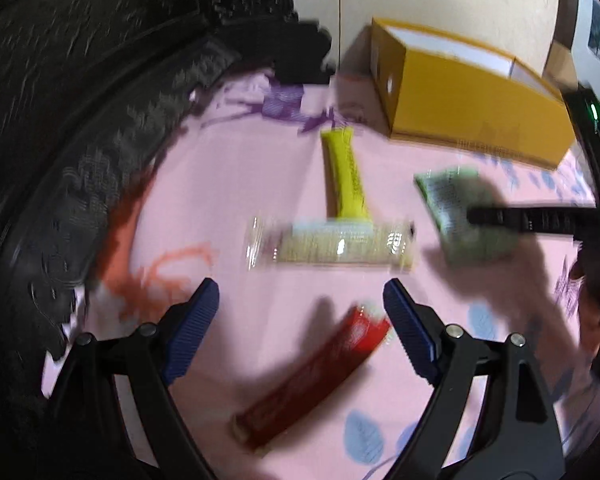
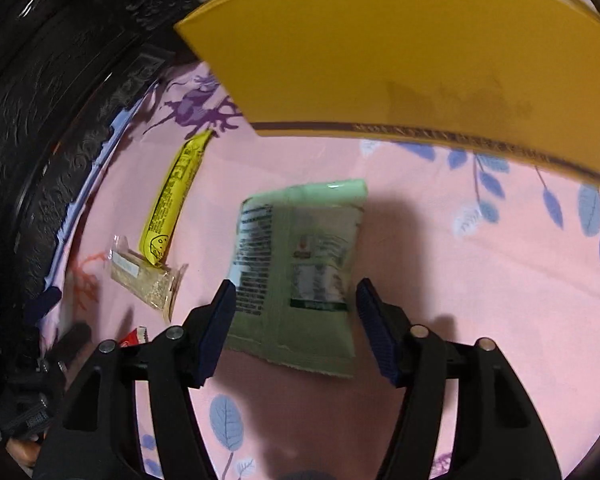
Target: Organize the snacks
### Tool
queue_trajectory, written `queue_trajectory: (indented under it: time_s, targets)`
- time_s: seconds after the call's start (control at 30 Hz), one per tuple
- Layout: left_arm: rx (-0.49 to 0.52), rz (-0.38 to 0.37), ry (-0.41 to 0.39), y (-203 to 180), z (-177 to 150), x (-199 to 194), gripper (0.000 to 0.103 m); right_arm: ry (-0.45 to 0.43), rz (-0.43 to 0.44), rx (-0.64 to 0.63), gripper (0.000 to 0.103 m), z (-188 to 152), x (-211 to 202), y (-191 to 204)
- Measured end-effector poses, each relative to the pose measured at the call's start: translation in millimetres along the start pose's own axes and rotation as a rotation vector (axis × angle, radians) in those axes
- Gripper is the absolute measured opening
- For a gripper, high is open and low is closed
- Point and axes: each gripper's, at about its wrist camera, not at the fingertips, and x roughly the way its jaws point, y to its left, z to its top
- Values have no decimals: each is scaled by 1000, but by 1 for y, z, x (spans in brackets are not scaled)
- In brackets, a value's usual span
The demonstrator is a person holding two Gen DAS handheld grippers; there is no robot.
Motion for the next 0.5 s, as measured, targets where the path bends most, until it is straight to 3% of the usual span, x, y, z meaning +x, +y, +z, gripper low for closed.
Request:
queue_trajectory:
  time_s: [0.13, 0.23, 0.27, 0.33, 0.5]
  targets:
    - [61, 17, 24, -10, -14, 7, 86, -23, -86, -126, 67, -5, 8, 20]
    - [119, 43, 24, -21, -17, 10, 86, -49, -134, -192, 58, -12, 9, 23]
    - [129, 55, 35, -23, -20, 13, 86, -55, -138, -198, 50, -14, 7, 21]
    - [118, 52, 56, -23, -23, 15, 86, -63, -134, -191, 43, -13, 4, 15]
    - [64, 32, 79, -20, -34, 19, 86, -66, -115, -194, 39, -16, -1, 11]
